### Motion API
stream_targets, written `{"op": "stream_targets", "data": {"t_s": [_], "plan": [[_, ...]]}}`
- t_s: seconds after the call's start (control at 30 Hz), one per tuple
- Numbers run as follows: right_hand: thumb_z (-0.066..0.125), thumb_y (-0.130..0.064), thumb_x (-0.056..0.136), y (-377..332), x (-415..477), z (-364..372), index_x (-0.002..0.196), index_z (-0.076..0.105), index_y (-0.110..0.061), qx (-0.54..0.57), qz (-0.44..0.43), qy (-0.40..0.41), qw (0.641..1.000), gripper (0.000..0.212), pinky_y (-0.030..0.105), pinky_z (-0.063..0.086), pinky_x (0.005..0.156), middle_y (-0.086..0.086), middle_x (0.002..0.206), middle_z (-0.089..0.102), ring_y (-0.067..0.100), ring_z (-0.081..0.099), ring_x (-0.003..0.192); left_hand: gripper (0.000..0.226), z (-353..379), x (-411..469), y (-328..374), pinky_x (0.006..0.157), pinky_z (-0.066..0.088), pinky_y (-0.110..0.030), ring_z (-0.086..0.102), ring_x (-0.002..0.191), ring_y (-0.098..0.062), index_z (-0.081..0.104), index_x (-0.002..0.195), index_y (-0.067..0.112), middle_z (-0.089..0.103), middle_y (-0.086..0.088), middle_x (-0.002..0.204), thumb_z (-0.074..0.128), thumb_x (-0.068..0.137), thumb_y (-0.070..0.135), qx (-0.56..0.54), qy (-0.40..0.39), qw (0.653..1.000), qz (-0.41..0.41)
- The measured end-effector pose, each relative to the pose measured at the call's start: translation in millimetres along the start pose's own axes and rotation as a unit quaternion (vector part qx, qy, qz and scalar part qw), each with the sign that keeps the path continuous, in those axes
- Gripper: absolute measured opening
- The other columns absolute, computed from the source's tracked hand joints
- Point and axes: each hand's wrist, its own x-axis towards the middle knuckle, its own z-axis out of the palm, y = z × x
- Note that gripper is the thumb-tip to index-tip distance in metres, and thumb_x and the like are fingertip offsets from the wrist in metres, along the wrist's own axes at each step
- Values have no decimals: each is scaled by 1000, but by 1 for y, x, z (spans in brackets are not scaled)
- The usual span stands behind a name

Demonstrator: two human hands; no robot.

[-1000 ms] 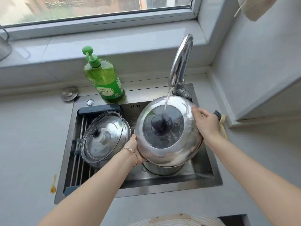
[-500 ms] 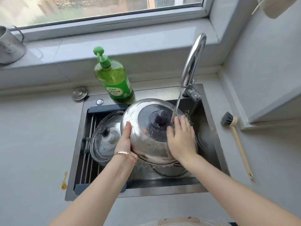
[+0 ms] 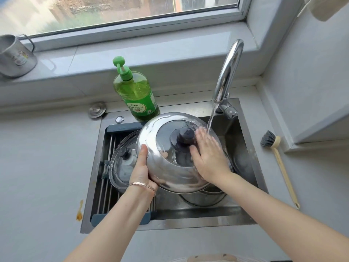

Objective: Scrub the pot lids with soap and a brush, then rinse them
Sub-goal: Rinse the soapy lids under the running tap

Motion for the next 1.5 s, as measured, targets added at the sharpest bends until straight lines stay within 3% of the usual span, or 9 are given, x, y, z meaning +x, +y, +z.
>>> {"op": "stream_targets", "data": {"t_s": [0.2, 0.33, 0.53, 0.8, 1.0, 1.1, 1.17, 1.33, 1.5], "plan": [[25, -31, 101, 32, 57, -36, 123, 55, -9, 194, 147, -35, 969, 43, 35, 30, 103, 11, 128, 55, 28, 45, 123, 31, -4, -10, 10, 47, 56, -30, 66, 51, -19, 63, 89, 7, 68, -10, 61, 59, 83, 38, 102, -69, 992, 11], [25, -34, 100, -2, 72, -53, 77, 57, -18, 146, 98, -62, 982, 43, 36, 38, 85, 5, 78, 53, 25, 51, 83, 66, 11, -8, 9, 85, 49, -46, 63, 73, -32, 64, 85, 4, 66, -18, 81, 68, 61, 65, 251, -68, 964, 59], [20, -39, 92, -40, 41, -26, 134, 47, -16, 67, -37, 56, 996, 55, 34, 9, 114, 3, 146, 39, 20, 21, 140, 80, 60, 17, -3, 92, 49, -40, 62, 103, -27, 63, 105, 6, 67, -10, 107, 33, 79, 75, 305, -8, 950, 68], [35, -30, 96, 0, -20, -2, 136, 45, -11, 9, -185, 150, 971, 46, 38, 16, 115, 13, 150, 32, 24, 20, 140, 54, 104, 29, -2, 83, 55, -38, 68, 76, -23, 64, 88, 5, 71, -10, 79, 44, 91, 55, 208, -46, 977, 25], [34, -23, 101, 0, 43, -58, 137, 41, -12, 293, -8, -2, 956, 39, 17, 16, 108, 3, 144, 39, 12, 29, 135, 36, 117, 19, 6, 54, 56, -26, 64, 64, -18, 59, 96, 8, 65, -7, 80, 44, 97, 40, 174, -63, 983, 6], [28, -28, 101, -5, 68, -71, 109, 55, -10, 301, 101, -96, 944, 33, 30, 31, 97, 11, 119, 55, 23, 47, 115, 35, 122, 14, 10, 62, 55, -34, 62, 69, -21, 58, 96, 3, 63, -11, 83, 43, 98, 34, 165, -59, 985, -13], [24, -32, 102, -7, 60, -71, 124, 52, -12, 278, 116, -109, 947, 41, 30, 28, 100, 8, 132, 49, 21, 42, 122, 36, 126, 13, 12, 68, 53, -38, 61, 75, -24, 56, 110, 2, 62, -12, 88, 43, 98, 33, 159, -43, 986, -27], [38, -33, 99, 11, -9, -58, 145, 30, -19, 282, -27, -26, 959, 49, 19, 19, 111, -8, 148, 32, 3, 25, 137, 50, 133, 25, 12, 89, 50, -48, 62, 98, -32, 50, 122, 1, 61, -14, 111, 48, 93, 43, 192, 36, 981, -16], [41, -22, 96, 78, -24, -55, 94, 64, -7, 374, 275, 140, 875, 27, 35, 43, 88, 9, 88, 59, 26, 57, 96, 36, 148, 25, 12, 49, 54, -38, 59, 71, -25, 48, 118, 6, 58, -11, 100, 44, 96, 35, 201, 69, 977, -34]]}}
